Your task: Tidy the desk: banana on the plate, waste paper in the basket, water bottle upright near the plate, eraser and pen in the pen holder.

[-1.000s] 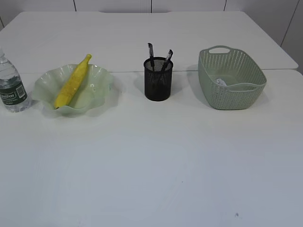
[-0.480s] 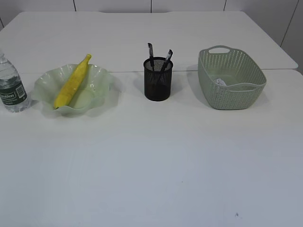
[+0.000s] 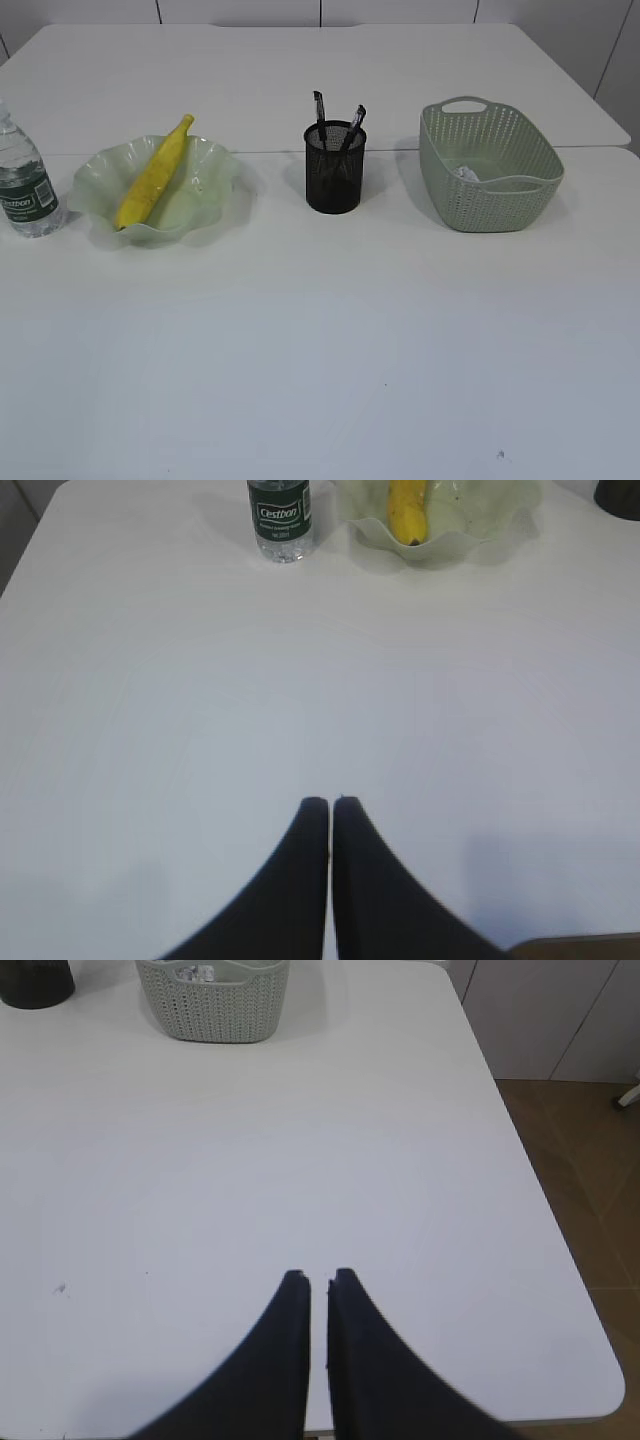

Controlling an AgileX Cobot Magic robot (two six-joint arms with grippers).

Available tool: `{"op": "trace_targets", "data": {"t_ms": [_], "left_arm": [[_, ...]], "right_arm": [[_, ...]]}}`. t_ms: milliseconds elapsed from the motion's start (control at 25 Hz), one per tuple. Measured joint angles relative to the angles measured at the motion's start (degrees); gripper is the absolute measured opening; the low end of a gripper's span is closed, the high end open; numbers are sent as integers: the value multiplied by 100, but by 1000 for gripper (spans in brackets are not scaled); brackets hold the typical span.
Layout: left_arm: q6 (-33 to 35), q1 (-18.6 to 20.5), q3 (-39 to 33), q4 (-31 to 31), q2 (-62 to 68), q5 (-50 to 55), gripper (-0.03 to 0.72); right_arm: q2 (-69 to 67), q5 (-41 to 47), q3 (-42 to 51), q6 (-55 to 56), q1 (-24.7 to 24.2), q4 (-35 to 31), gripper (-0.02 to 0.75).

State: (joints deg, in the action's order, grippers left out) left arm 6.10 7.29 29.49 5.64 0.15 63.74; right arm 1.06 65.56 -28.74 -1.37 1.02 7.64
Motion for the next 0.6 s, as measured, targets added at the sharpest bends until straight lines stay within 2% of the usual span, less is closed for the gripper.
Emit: {"op": "trace_targets", "data": {"t_ms": [600], "left_arm": [[0,0,0,0,0,0,-24]], "right_arm": [[0,0,0,0,0,0,43]]}}
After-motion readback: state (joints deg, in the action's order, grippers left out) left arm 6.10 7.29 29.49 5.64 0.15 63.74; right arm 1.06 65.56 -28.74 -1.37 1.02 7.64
